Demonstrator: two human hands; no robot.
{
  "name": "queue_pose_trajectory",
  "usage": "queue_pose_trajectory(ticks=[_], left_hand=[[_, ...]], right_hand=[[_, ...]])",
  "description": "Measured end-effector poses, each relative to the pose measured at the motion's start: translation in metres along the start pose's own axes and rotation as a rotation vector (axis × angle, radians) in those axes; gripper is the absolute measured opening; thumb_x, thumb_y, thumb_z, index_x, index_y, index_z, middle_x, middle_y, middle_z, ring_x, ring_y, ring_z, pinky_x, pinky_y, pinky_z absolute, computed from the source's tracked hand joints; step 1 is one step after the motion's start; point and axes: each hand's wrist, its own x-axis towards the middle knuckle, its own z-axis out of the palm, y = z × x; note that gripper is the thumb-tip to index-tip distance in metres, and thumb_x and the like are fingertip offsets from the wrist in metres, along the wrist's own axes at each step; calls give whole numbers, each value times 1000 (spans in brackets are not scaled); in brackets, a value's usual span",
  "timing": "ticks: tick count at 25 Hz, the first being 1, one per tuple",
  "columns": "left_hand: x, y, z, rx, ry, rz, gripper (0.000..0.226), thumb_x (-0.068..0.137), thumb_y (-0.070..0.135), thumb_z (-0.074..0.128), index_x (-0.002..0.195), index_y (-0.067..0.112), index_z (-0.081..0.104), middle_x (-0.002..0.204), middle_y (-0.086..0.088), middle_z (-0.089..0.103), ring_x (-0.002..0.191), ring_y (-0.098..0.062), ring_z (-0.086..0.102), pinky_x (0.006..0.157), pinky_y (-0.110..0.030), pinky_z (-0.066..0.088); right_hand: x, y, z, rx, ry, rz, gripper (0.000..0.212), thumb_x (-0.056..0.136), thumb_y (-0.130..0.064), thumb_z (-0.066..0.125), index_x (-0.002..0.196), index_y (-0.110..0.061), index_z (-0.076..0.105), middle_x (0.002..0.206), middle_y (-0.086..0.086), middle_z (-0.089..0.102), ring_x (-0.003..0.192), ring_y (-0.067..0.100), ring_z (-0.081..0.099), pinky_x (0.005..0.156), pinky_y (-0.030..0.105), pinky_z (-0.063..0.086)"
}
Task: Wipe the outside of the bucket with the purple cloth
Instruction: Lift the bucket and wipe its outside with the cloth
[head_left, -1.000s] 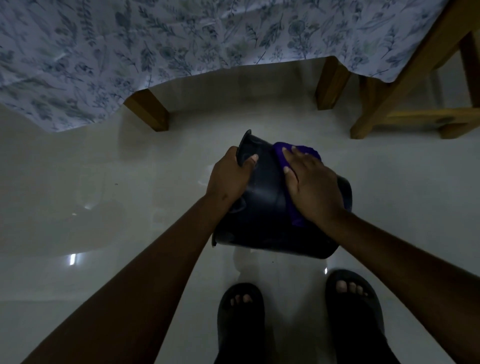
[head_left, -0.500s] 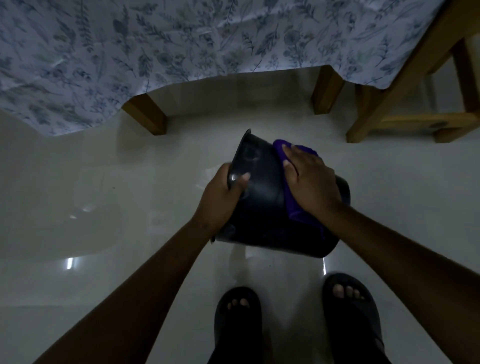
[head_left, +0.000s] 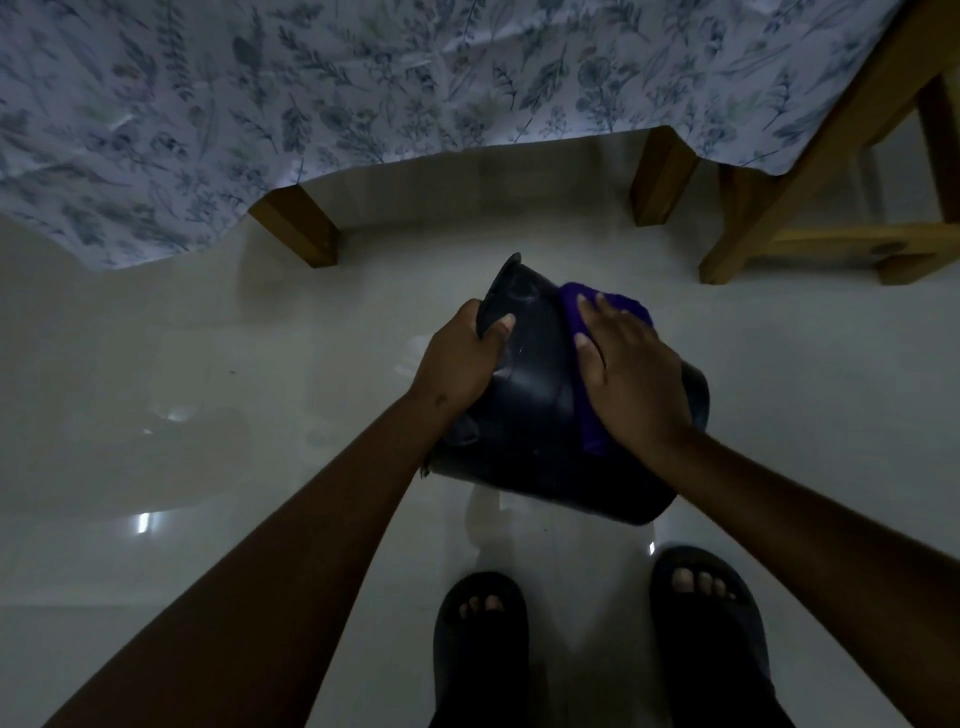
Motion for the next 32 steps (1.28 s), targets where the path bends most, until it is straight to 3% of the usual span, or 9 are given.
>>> queue_pose_trajectory(ticks=[3,6,8,11,15,17,22,28,32], left_hand=[[5,2,2,11,1,-12,29,98,36,46,114,13,53,94,1,60,73,-6,54,59,-16,39],[-2,-3,-4,-107,30,19,29,95,39,52,113,16,54,92,7,60,78,-1,57,64,-17,45],[-13,-12,-5,-81,19,91,26,99,39,45,114,20,55,93,10,62,83,3,57,73,-19,48],[-21,-22,1,30,95,81,30,102,37,35,107,16,57,88,4,62,81,-11,61,68,-17,45],[1,-4,5,36,87,30,36,101,43,35,105,13,56,96,-6,66,89,-23,63,78,-32,51],[4,-2,5,27,71,25,38,101,42,34,110,12,56,102,-8,65,93,-24,62,82,-34,49],[2,-1,6,-12,59,-38,39,101,42,34,112,11,55,101,-6,62,92,-23,60,80,-33,47],[14,10,6,50,24,-112,38,102,37,35,114,7,55,105,-12,63,91,-25,60,78,-34,49],[-5,9,-1,-232,-67,-134,33,99,40,43,120,15,52,107,-4,63,94,-19,62,77,-29,51]], right_hand=[[-61,-2,9,-113,22,-65,57,97,-45,27,150,-23,28,158,4,29,144,30,26,112,53,28],[-63,7,9,-136,11,-170,57,97,-44,33,151,-26,26,159,3,27,145,29,23,110,53,28],[-30,15,0,-106,24,-114,56,98,-43,32,150,-25,28,158,4,29,144,30,27,110,54,32],[-22,16,-1,-49,49,-31,56,98,-43,29,150,-24,28,158,4,30,143,32,29,110,55,33],[-90,-2,20,-185,16,-302,57,95,-39,37,150,-29,25,160,2,22,148,32,16,113,57,21],[-76,-2,16,-193,2,-360,54,97,-39,33,150,-30,26,161,2,21,148,29,15,115,54,19],[-1,-1,-5,2,-5,32,55,100,-47,22,150,-26,27,159,4,28,146,28,25,117,52,21],[-88,-18,18,-159,-22,-272,59,96,-43,34,152,-28,21,162,4,17,149,29,10,117,54,13],[-2,-8,-1,-12,0,-40,53,99,-42,30,147,-21,34,154,6,38,140,26,36,114,47,29]])
